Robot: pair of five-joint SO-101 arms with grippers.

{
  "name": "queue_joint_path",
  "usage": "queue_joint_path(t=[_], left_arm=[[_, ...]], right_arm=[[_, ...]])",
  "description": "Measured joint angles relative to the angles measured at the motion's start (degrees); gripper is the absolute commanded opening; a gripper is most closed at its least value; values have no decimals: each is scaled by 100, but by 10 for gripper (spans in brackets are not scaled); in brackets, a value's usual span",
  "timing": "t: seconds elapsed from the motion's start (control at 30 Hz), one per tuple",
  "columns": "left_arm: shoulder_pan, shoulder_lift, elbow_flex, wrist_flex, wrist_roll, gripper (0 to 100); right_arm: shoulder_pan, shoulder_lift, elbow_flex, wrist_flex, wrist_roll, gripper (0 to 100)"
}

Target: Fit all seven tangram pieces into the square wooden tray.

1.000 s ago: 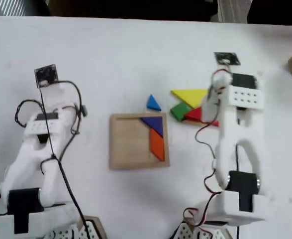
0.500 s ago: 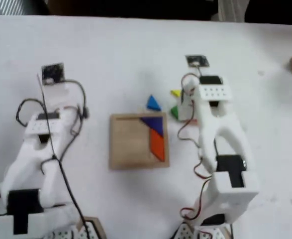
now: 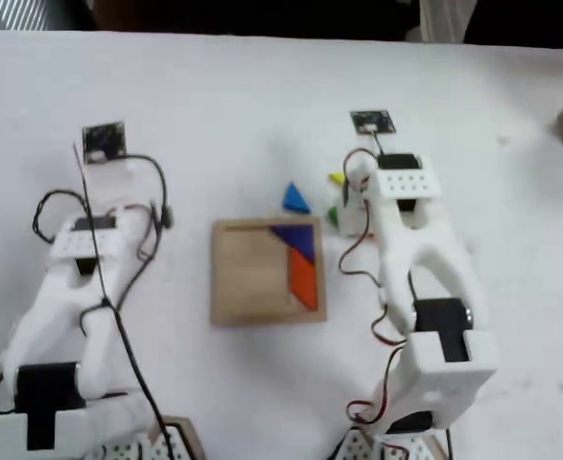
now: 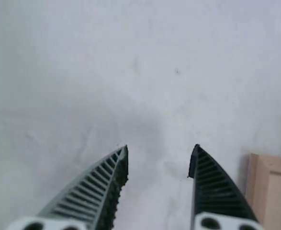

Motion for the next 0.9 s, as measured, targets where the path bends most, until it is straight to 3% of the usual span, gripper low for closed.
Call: queue_joint_path(t=[0.2, 0.4, 0.7, 0.9], left_arm=[[0, 0, 0, 0, 0, 221], [0, 0, 0, 0, 0, 221], [-9, 0, 0, 0, 0, 219], [-554, 35, -79, -220, 0, 219]], right_arm=[[-53, 0, -44, -105, 9, 134], [-677, 281, -466, -413, 26, 204], [-1037, 1415, -1635, -457, 448, 209], [-1292, 1820, -2136, -457, 730, 209]])
